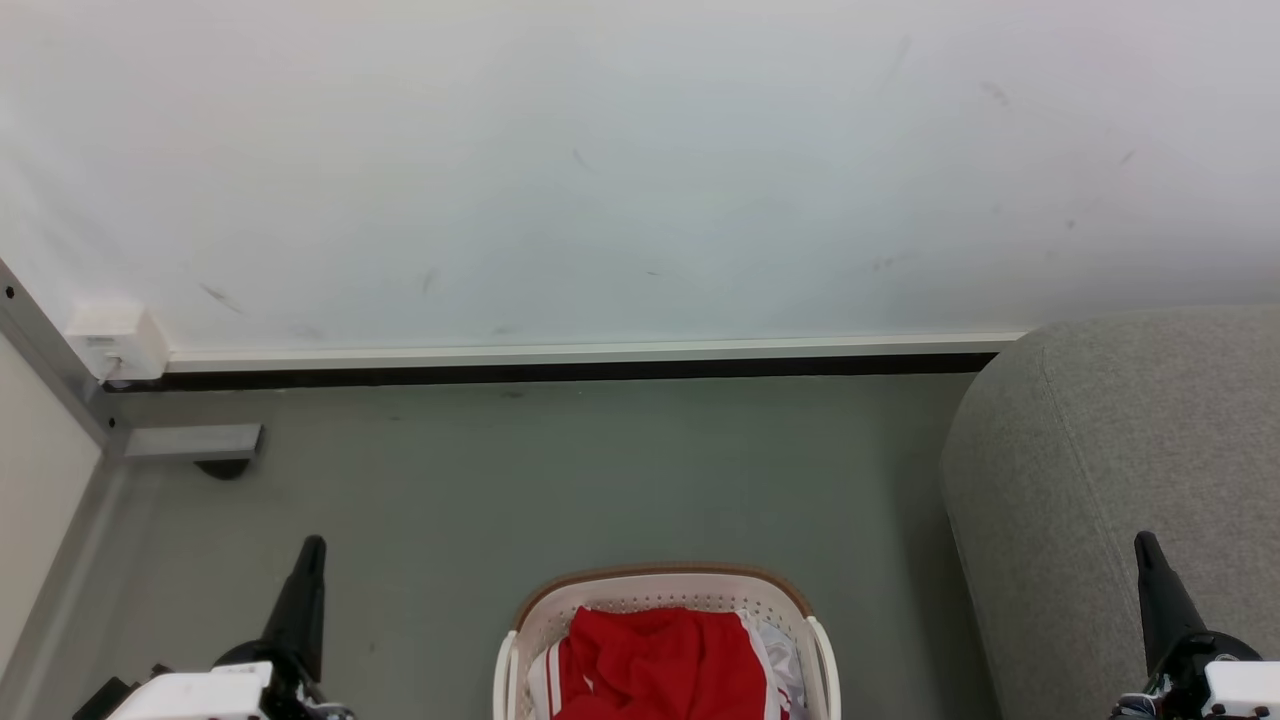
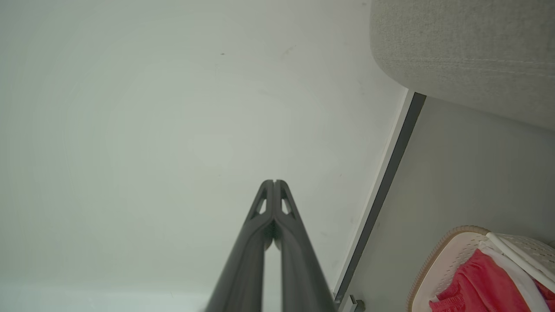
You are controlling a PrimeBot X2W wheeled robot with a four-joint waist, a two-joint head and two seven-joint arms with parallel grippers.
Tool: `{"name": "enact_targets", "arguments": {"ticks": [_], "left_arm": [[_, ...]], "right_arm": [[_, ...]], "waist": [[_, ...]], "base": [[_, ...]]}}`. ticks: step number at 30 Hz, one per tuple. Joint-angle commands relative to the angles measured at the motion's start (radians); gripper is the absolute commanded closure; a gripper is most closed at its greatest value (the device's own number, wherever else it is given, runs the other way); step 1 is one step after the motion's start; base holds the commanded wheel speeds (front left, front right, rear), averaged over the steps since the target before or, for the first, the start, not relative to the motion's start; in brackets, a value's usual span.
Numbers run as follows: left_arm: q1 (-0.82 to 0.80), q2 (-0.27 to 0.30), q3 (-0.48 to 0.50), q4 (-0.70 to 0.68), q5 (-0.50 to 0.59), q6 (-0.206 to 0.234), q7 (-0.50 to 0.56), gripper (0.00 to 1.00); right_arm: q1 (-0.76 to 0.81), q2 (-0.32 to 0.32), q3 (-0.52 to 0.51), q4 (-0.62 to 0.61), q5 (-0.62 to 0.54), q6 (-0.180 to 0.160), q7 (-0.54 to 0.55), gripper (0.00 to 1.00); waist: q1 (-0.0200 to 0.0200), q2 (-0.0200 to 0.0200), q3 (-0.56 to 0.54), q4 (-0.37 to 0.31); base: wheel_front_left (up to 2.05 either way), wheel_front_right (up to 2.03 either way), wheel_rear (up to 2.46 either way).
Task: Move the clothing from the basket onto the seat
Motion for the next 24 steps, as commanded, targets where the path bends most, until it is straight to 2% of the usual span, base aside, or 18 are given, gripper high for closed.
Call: {"name": "enact_targets", "arguments": {"ticks": [1,24], "left_arm": [[-0.008,0.003,0.002,-0.004,-0.014,-0.004,0.003,1.00],[-0.008,0.003,0.002,-0.004,-0.014,-0.004,0.003,1.00]], "right_arm": [[-0.012,-0.006,-0.003,-0.004,0.001,-0.003,0.004,1.00],[-0.013,-0.006,-0.003,-0.004,0.001,-0.003,0.004,1.00]], "waist": [[0.0000,0.0000,0.000,0.000],[0.0000,0.0000,0.000,0.000]], "base": [[0.00,0.00,0.00],[0.00,0.00,0.00]]}}
